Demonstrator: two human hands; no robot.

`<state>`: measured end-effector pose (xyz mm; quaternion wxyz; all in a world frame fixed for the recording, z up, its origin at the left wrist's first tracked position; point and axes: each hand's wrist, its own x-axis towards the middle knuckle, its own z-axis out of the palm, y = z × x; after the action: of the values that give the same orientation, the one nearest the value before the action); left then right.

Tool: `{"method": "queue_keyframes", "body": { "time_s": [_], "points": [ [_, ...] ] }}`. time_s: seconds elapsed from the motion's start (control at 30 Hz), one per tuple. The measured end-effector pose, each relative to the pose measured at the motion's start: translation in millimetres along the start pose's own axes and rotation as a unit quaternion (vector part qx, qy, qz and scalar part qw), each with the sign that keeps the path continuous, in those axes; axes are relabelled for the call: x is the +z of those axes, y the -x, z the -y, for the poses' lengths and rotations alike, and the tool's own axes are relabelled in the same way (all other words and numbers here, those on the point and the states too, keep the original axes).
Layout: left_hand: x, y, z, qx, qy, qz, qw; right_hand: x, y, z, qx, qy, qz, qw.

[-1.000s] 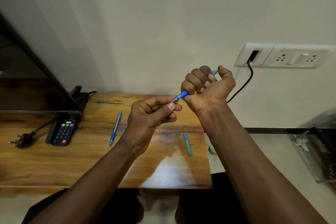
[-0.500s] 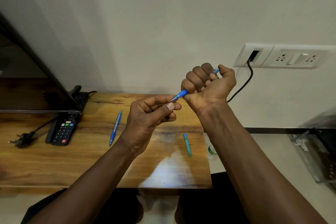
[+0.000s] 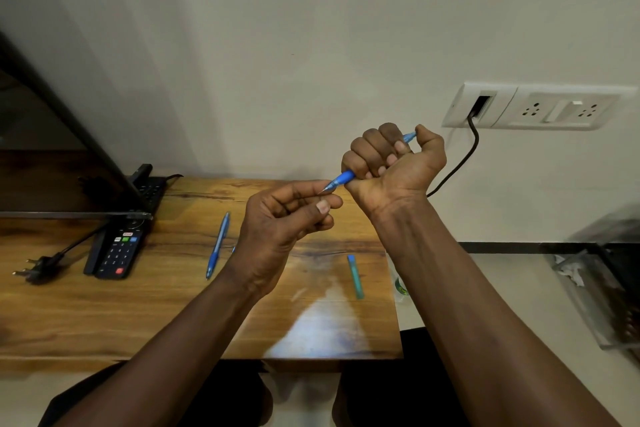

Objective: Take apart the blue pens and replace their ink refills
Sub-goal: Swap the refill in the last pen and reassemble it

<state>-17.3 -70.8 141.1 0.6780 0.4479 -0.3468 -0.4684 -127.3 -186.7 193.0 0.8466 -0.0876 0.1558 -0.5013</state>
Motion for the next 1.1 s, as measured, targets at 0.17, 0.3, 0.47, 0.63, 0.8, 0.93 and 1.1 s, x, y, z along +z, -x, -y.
{"method": "queue_keyframes", "body": {
  "time_s": [0.17, 0.3, 0.47, 0.63, 0.8, 0.93, 1.1],
  "points": [
    [-1.3, -1.2, 0.4, 0.001, 0.008, 0.004, 1.000, 0.8, 1.0, 0.2, -0.010, -0.001, -0.013, 1.000],
    [-1.6, -0.8, 3.0, 0.003, -0.003, 0.003, 1.000, 0.8, 1.6, 0.6, -0.009, 0.005, -0.017, 1.000],
    [-1.8, -1.5, 3.8, -0.002, -0.001, -0.001, 1.000, 2.7, 2.0, -2.2, -0.032, 0.022, -0.031, 0.999],
    [0.8, -0.5, 7.1, 0.006, -0.025, -0.035, 0.999, 2.1, 0.6, -3.3, -0.026, 0.031, -0.045, 0.998],
    [7.0, 1.2, 7.8, 0.048, -0.076, -0.083, 0.993, 0.1, 0.9, -7.4, -0.024, 0.008, -0.061, 0.998],
    [6.1, -0.5, 9.2, 0.067, -0.083, -0.099, 0.989, 1.4, -0.2, -9.7, -0.021, 0.018, -0.066, 0.997],
    [5.0, -0.1, 10.0, 0.075, -0.081, -0.103, 0.988, -1.4, 0.4, -12.4, -0.006, -0.004, -0.061, 0.998]
  ]
}}
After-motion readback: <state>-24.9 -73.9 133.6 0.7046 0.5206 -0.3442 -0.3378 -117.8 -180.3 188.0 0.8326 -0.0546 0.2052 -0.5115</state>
